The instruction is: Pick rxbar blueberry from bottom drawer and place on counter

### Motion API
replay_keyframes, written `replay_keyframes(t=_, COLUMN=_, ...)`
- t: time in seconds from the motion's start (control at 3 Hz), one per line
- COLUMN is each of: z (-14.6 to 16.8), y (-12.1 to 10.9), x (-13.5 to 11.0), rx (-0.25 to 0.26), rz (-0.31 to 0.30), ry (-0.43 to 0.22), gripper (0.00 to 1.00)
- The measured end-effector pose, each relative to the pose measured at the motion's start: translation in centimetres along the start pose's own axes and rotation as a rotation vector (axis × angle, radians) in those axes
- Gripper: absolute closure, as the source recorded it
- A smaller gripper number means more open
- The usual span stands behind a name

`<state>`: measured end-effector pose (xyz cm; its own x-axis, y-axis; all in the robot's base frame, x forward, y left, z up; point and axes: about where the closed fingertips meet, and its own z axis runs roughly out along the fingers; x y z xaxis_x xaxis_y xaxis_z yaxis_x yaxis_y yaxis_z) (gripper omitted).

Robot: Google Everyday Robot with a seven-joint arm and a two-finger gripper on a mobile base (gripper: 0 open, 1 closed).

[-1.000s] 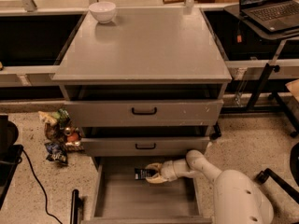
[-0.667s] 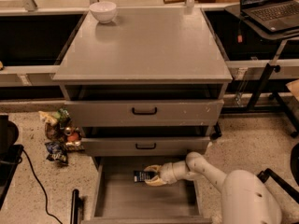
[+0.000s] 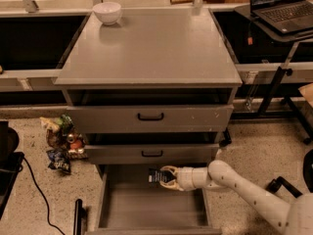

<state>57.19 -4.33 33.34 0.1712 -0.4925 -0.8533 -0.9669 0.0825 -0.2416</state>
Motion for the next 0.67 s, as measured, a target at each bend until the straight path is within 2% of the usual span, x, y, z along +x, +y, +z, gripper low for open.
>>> replay_keyframes(t=0.33, z=-0.2, y=4.0, x=-3.1, rx=-0.029, rz=-0.036, ry=-0.004, gripper=1.0)
replay_keyframes(t=0.67, z=0.6, y=6.0, x=-3.6, rx=-0.066, rz=-0.031, ry=-0.017, gripper=1.0)
